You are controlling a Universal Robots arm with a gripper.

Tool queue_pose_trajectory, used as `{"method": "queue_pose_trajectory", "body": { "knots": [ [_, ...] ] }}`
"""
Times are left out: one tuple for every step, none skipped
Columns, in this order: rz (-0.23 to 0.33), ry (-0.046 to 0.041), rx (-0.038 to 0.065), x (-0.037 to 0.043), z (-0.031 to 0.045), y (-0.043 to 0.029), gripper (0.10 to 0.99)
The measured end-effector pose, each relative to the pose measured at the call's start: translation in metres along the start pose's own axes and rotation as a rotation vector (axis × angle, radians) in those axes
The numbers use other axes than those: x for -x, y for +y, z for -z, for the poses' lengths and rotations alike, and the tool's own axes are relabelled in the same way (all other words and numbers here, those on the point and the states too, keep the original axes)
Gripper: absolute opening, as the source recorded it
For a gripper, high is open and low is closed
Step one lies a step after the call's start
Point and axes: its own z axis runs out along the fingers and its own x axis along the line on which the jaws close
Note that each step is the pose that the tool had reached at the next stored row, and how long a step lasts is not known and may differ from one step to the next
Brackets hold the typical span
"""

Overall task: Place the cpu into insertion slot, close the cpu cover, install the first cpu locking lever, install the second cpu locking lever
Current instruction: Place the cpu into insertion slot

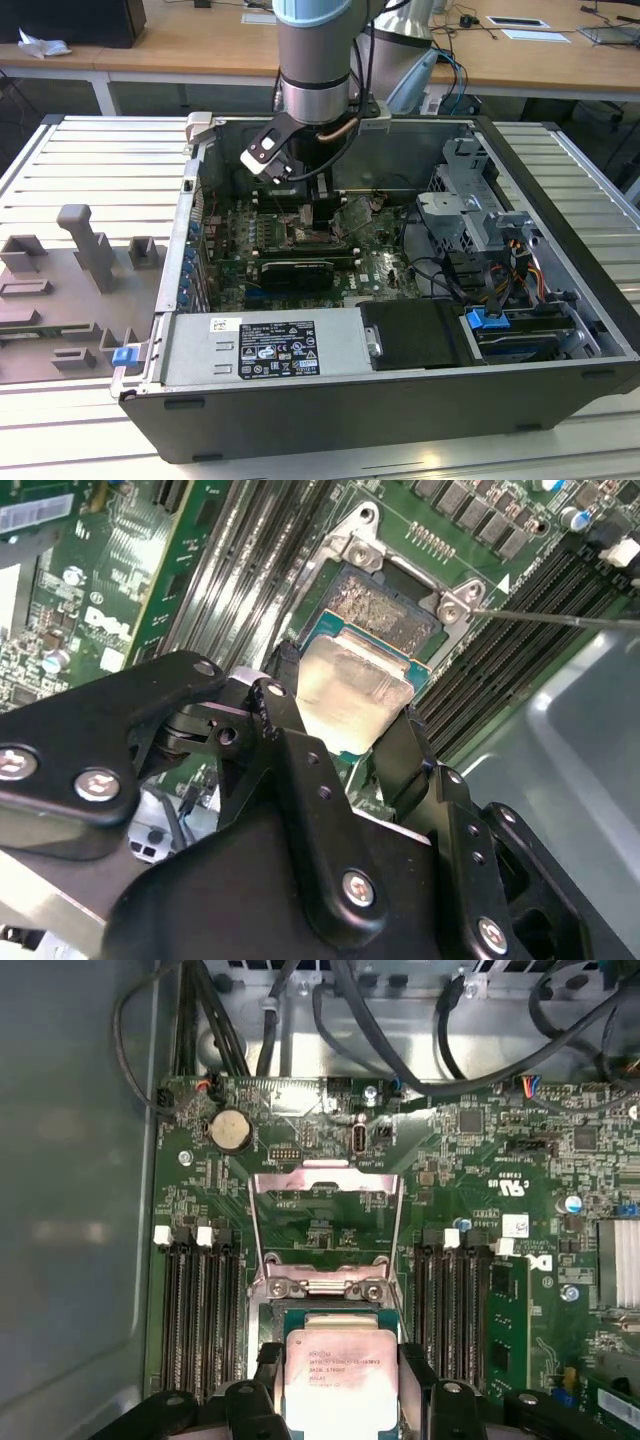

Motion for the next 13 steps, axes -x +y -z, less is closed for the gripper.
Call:
{"method": "queue_pose_trajectory", "body": {
  "knots": [
    [0.000,0.0000,0.000,-0.0006,-0.0027,-0.0014,0.541],
    [0.000,0.0001,0.000,-0.0010,-0.0052,-0.0025,0.541],
    [0.000,0.0000,0.000,-0.0013,-0.0070,-0.0032,0.541],
    [0.000,0.0000,0.000,-0.0020,-0.0101,-0.0045,0.541],
    [0.000,0.0001,0.000,-0.0025,-0.0118,-0.0053,0.541],
    [0.000,0.0000,0.000,-0.0029,-0.0136,-0.0060,0.541],
    [0.000,0.0000,0.000,-0.0037,-0.0167,-0.0074,0.541],
    [0.000,0.0001,-0.001,-0.0046,-0.0209,-0.0078,0.541],
    [-0.001,-0.0001,-0.003,-0.0058,-0.0239,-0.0081,0.541],
    [-0.002,-0.0002,-0.004,-0.0061,-0.0248,-0.0082,0.541],
    [-0.003,-0.0002,-0.004,-0.0064,-0.0259,-0.0082,0.541],
    [-0.003,-0.0002,-0.004,-0.0067,-0.0266,-0.0083,0.541],
    [-0.003,-0.0004,-0.005,-0.0073,-0.0274,-0.0082,0.541]
  ]
}}
